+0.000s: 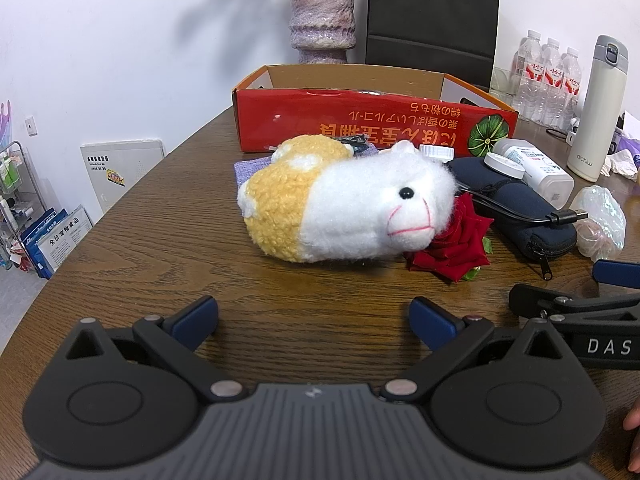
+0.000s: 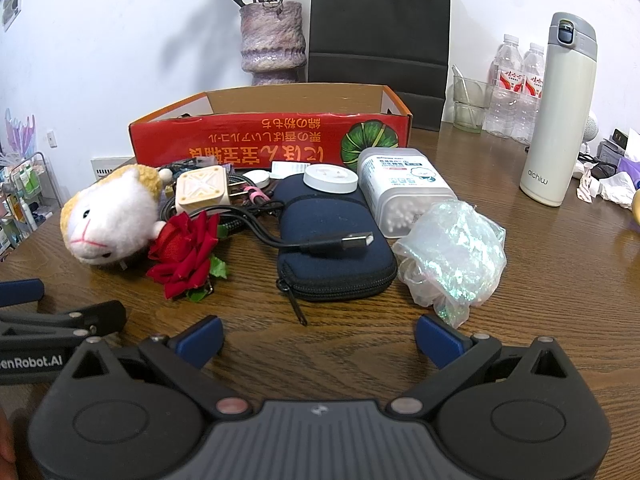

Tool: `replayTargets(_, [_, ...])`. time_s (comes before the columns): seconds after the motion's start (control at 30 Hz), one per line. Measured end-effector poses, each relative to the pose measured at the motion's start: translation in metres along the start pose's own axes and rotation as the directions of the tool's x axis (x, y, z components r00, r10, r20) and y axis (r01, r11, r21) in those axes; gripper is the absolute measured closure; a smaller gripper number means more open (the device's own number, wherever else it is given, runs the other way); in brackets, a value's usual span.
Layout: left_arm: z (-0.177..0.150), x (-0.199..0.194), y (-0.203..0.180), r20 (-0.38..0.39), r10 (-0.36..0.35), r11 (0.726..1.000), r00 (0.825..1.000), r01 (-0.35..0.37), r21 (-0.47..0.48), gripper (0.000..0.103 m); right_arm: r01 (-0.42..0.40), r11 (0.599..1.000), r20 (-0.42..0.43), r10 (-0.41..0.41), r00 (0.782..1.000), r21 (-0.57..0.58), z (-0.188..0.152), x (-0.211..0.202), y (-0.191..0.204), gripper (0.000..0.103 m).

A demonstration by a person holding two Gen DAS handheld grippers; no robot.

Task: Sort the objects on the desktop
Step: 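Reach the left gripper to the plush toy while the right reaches the plastic bag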

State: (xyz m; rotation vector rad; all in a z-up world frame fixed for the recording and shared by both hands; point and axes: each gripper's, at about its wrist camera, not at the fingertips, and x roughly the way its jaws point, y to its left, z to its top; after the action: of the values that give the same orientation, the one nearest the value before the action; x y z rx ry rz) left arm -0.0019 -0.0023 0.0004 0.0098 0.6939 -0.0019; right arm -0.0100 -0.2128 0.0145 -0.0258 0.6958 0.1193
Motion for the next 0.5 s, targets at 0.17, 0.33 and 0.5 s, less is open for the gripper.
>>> replayTargets(0.17, [0.0, 0.0, 0.0, 0.0, 0.0, 1.0, 1.0, 0.0, 0.0, 0.0, 0.0, 1.0, 0.0, 0.0, 1.0, 0.0, -0.0001, -0.0002, 0.0, 0.0])
replayTargets(0.33, [0.0, 0.0, 0.0, 0.0, -0.001, 1.0, 1.0, 0.001, 0.0, 0.0, 0.002, 1.0, -0.001, -0.002, 1.0, -0.002, -0.0003, -0.0004, 0.0003, 0.0])
replayTargets(0.5, [0.0, 0.0, -0.0001, 0.0, -0.001, 1.0, 1.0, 0.001, 0.001, 0.0, -0.004, 1.0, -0.004, 0.004, 1.0, -0.008, -0.0014, -0.0022, -0.0009, 0.0])
